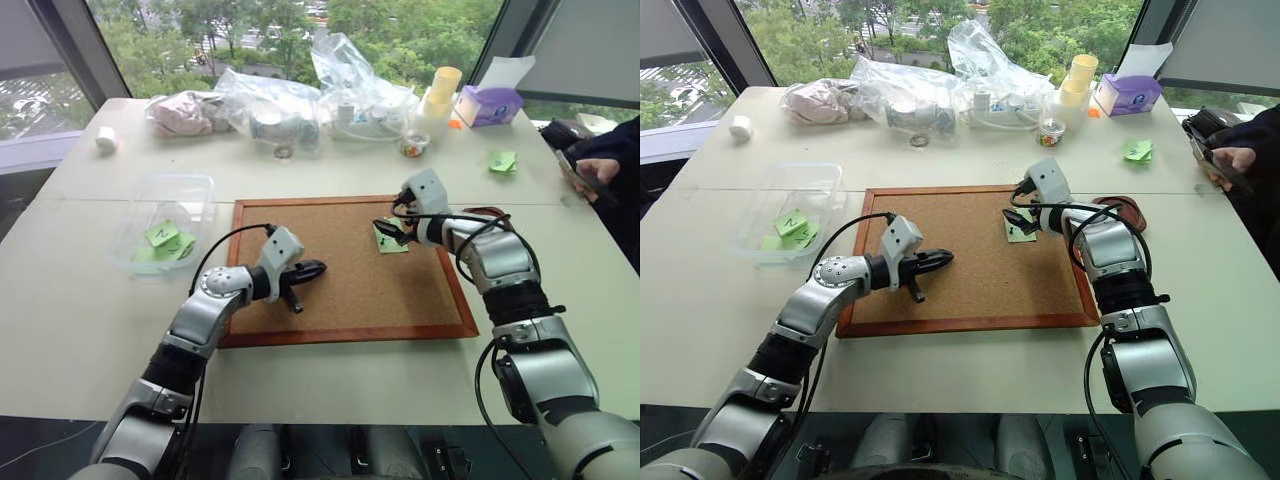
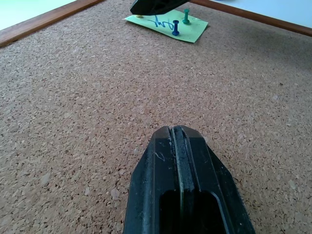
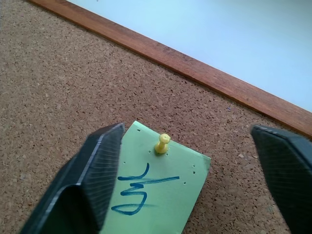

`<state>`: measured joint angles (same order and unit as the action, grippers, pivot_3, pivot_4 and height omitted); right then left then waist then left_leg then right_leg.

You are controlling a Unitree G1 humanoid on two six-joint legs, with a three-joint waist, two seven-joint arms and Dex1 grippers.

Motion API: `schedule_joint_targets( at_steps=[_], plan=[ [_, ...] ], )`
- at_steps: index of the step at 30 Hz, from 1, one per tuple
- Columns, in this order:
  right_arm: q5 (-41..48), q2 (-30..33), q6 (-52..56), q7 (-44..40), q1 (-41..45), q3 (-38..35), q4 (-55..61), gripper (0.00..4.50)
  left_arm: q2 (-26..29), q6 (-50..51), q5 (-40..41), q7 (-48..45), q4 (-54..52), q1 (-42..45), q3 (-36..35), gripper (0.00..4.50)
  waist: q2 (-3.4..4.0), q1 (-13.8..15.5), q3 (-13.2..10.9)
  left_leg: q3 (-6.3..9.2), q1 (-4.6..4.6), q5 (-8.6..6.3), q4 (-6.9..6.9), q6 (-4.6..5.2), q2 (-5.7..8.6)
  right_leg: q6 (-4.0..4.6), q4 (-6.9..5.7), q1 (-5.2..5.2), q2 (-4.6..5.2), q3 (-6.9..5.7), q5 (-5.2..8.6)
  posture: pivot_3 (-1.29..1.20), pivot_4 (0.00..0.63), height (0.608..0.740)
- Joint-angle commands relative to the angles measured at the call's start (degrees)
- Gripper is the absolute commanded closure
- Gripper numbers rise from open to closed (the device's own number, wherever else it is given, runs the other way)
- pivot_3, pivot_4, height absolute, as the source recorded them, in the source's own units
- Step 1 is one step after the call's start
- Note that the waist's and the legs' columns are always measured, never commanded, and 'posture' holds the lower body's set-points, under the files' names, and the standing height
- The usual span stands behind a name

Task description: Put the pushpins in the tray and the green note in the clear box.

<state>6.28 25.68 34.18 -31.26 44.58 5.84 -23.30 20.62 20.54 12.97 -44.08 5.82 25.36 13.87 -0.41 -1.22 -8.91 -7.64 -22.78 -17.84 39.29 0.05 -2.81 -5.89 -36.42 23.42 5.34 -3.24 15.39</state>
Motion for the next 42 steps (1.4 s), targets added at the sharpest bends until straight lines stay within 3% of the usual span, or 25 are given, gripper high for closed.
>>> schedule_joint_targets(
  at_steps=[1,5,6,18,31,42],
  plan=[
    [-0.62,-0.55,-1.58,-0.62,-0.45,-0.06,0.59,2.33,0.75,1.54,-1.34,0.04,0.33,-1.73,0.16,4.50,0.00,0.00,0.00,-0.01,0.02,0.00,-0.01,0.00,0.00,0.00,0.00,-0.01,0.00,0.00,0.00,0.00,0.150,0.740],
    [-1.98,-0.80,-2.73,-1.14,-1.02,0.99,-0.41,4.39,0.72,1.84,-1.17,0.23,0.24,-1.80,0.01,4.50,0.01,0.00,0.01,-0.03,0.03,0.00,-0.02,0.00,0.00,0.00,0.00,-0.02,0.00,0.02,0.00,0.00,0.150,0.740],
    [-2.43,-0.78,-3.01,-1.38,-1.30,1.56,-0.68,4.46,0.71,1.90,-1.11,0.21,0.33,-1.79,-0.04,4.50,0.02,0.04,0.01,-0.03,0.05,0.00,-0.02,0.00,0.00,0.00,-0.01,-0.02,0.00,0.03,0.00,0.00,0.150,0.740],
    [-1.28,-1.56,-0.97,-1.49,-0.65,-1.10,-0.19,4.46,0.91,2.37,-1.13,0.12,0.53,-2.08,-0.01,4.50,0.02,0.02,0.02,-0.04,0.22,0.00,-0.06,0.00,-0.02,0.01,-0.01,-0.16,0.00,0.06,0.00,0.00,0.150,0.740],
    [2.56,3.56,8.71,1.75,-1.09,-9.85,13.06,4.46,1.09,2.95,-1.87,-0.84,2.26,-3.69,1.42,4.50,0.03,0.21,0.03,0.02,0.22,-0.01,-0.08,0.01,-0.02,0.01,0.01,-0.17,0.04,0.06,0.00,0.00,0.150,0.740],
    [2.56,9.96,5.86,10.03,-2.74,-21.37,1.08,4.46,0.65,2.43,-2.17,-1.29,2.87,-3.15,1.81,4.50,0.22,0.11,0.15,-0.04,0.29,-0.02,-0.12,0.03,-0.01,0.01,0.04,-0.20,0.05,0.10,0.01,0.00,0.150,0.740]
  ],
)
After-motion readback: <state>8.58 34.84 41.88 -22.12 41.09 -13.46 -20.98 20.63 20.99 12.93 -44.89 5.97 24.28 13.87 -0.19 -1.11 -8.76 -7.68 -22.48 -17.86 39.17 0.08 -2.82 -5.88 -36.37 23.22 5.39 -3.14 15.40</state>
